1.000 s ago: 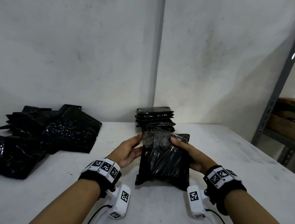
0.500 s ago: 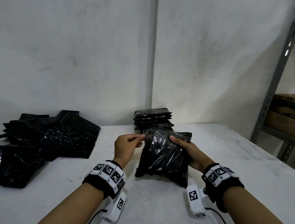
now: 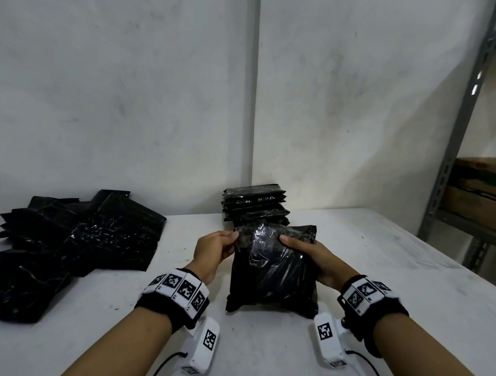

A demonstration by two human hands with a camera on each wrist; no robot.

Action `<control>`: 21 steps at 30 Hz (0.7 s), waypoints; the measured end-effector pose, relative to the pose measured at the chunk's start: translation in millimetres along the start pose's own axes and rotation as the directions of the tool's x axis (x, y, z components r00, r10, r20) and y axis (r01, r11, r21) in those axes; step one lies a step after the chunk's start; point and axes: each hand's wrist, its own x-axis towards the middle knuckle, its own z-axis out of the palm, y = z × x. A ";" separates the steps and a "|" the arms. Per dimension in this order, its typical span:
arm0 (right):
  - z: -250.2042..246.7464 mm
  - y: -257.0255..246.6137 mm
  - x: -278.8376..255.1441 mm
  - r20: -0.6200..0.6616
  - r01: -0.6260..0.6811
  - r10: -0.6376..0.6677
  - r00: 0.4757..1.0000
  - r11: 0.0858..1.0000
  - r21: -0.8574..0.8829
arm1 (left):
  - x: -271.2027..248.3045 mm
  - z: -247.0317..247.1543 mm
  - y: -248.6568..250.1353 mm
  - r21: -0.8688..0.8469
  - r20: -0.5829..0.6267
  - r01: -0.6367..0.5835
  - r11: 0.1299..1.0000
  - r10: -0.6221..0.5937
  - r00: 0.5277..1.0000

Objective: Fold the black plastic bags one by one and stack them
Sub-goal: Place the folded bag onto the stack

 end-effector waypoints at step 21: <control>19.2 -10.1 9.3 0.065 -0.021 0.026 0.998 0.996 -0.083 | -17.3 -4.5 5.0 0.208 0.378 0.144 0.967 -0.215 0.901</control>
